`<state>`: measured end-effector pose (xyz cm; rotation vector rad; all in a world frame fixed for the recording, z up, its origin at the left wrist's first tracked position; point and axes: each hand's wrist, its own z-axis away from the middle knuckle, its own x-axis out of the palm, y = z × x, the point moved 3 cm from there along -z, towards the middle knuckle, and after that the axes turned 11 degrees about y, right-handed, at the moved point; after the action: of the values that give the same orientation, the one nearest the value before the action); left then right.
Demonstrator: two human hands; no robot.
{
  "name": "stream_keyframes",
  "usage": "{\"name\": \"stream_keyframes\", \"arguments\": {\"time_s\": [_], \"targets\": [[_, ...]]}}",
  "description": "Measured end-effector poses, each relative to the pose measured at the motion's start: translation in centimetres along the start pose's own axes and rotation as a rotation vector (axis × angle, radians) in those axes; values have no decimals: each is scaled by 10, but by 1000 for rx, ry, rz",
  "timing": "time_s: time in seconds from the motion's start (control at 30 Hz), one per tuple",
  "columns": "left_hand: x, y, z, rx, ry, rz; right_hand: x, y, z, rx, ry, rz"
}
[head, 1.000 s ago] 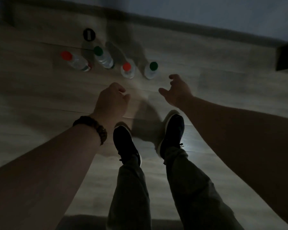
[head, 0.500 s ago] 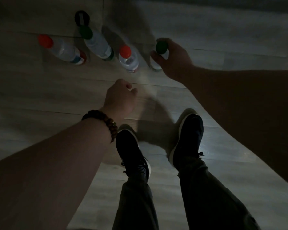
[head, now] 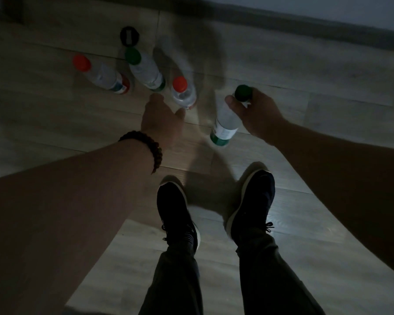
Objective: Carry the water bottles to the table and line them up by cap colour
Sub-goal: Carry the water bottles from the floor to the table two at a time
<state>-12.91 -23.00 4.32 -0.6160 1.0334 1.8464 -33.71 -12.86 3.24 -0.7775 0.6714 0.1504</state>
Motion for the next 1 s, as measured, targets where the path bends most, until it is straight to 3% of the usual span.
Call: {"name": "stream_keyframes", "arguments": {"time_s": [0.37, 0.73, 1.0], "targets": [[21, 7, -56, 443, -49, 27, 10, 22, 1, 18, -118, -18], [-13, 25, 8, 356, 159, 82, -22, 3, 42, 7, -119, 16], [-127, 102, 139, 456, 69, 177, -136, -81, 151, -4, -153, 34]]}}
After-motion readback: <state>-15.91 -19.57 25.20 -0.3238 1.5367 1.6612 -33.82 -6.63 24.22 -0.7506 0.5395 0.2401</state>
